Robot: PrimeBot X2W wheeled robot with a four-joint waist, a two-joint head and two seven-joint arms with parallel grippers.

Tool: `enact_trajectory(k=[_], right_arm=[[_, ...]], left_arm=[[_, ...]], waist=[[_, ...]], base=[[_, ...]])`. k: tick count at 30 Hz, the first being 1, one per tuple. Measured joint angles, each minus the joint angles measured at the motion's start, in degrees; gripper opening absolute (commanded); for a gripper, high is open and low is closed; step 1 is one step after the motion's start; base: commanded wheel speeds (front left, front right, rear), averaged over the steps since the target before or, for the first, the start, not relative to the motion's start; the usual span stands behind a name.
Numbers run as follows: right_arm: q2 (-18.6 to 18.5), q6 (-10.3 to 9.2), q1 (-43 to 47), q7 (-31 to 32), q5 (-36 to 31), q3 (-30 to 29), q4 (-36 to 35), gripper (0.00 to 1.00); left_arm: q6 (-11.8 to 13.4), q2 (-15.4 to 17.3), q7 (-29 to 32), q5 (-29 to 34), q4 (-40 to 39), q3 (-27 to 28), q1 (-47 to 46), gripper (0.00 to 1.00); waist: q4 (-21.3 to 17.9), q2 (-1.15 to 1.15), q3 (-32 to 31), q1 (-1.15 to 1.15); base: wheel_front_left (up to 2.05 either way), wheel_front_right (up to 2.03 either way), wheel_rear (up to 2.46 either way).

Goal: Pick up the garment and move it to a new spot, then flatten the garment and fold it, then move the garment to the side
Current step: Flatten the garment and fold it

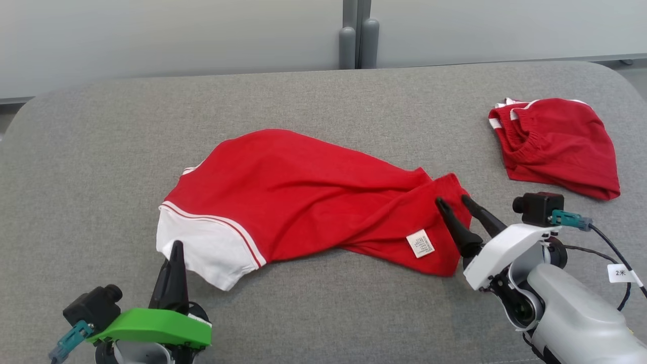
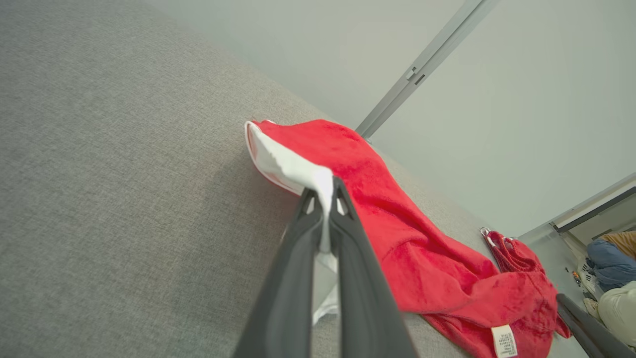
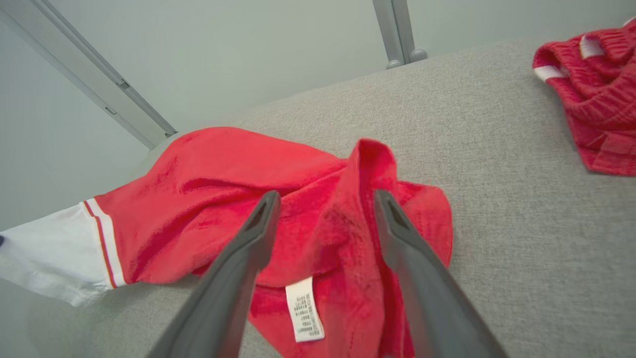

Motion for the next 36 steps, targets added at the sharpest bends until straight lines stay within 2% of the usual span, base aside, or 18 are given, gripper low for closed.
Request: enact_trajectory(k=[8,17,29,36], right_arm=[[-1.03,-0.7,3.02,-0.01,-7.02,-2.5,-3.65,1.0],[-0.96,-3.08,8.08,-0.01,-12.72,-5.25,-5.5,1.0],[-0.86,-3.19,8.09,-0.01,-18.89,-6.34,-5.99,1.0],[-0.24,-3.18,8.06,-0.01,-19.94,-7.2,-5.03,1.0]], left_arm=[[0.07,-0.04,-0.48,0.0,-1.56,-0.76,2.01,0.0],[0.09,-0.08,-0.98,0.08,-2.76,-2.36,2.48,0.0],[0.53,-0.08,-0.99,0.51,-3.16,-3.78,2.48,0.0],[0.58,-0.09,-1.36,0.51,-3.64,-3.67,2.48,0.0]], waist=[[-0.63,0.0,0.05,0.0],[-1.69,0.0,1.53,0.0],[-0.22,0.0,3.06,0.0],[0.45,0.0,4.05,0.0]], base=[[0.0,0.0,0.0],[0.0,0.0,0.0],[0.0,0.0,0.0],[0.0,0.0,0.0]])
